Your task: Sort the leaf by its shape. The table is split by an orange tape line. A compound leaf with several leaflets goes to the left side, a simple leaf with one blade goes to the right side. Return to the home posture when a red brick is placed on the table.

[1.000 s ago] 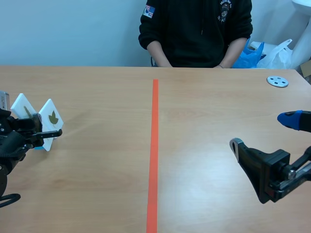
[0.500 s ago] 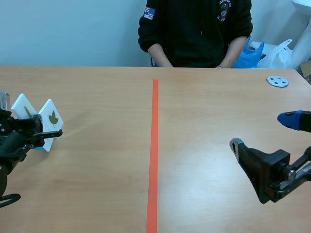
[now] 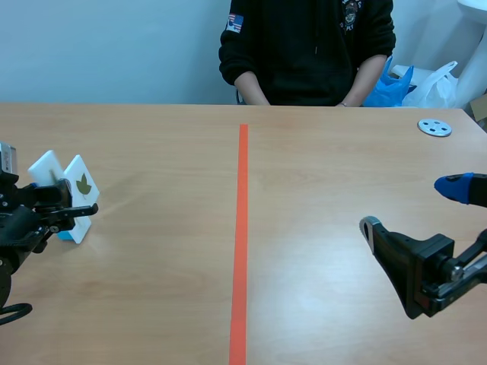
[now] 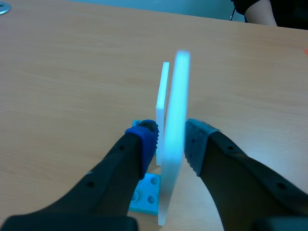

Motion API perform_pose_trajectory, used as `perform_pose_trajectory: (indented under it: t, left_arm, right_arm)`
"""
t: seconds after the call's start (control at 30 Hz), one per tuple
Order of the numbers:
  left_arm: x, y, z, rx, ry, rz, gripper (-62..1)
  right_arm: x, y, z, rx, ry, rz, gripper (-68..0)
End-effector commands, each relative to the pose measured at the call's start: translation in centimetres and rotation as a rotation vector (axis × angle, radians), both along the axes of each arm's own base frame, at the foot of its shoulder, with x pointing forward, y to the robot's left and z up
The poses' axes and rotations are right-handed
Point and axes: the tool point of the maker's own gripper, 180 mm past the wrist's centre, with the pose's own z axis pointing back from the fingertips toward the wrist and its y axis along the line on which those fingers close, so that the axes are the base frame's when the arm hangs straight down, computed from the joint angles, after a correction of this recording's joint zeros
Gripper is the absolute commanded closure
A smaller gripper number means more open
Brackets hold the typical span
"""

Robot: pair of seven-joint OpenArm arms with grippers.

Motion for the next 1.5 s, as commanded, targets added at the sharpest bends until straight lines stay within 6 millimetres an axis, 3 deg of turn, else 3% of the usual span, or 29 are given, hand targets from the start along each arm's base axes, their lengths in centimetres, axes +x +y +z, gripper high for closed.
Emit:
perform_pose_trajectory:
  t: [0.0, 0.2, 0.4, 0.57, 0.8, 0.97, 1.27, 1.47]
  left_arm:
    - [0.5, 0.4, 1.2, 0.014, -0.037, -0.001, -22.9]
    - [0.5, 0.5, 1.3, 0.016, -0.04, -0.001, -25.1]
    - [0.9, 1.1, 3.2, 0.052, -0.097, -0.012, -42.8]
    - [1.6, 0.5, 6.7, 0.069, -0.178, -0.049, -59.1]
    - [1.3, -2.9, 11.8, 0.078, -0.235, -0.154, -62.0]
    - [-0.8, -6.6, 13.9, 0.076, -0.224, -0.276, -62.0]
    - [-7.7, -13.9, 13.6, 0.032, -0.131, -0.611, -62.0]
    - [-11.7, -16.9, 12.2, -0.029, -0.055, -0.776, -62.0]
  right_arm:
    - [0.6, 0.1, 1.3, 0.01, -0.044, 0.002, -67.9]
    - [0.6, 0.1, 1.3, 0.01, -0.044, 0.002, -67.9]
    - [0.6, 0.1, 1.3, 0.01, -0.044, 0.002, -67.9]
    - [0.6, 0.1, 1.3, 0.009, -0.044, 0.002, -67.9]
    - [0.6, 0.1, 1.3, 0.009, -0.044, 0.002, -67.9]
    - [0.6, 0.0, 1.3, 0.008, -0.045, 0.003, -67.9]
    - [0.6, 0.0, 1.3, 0.007, -0.044, 0.003, -67.9]
    - [0.6, 0.0, 1.3, 0.007, -0.044, 0.003, -67.9]
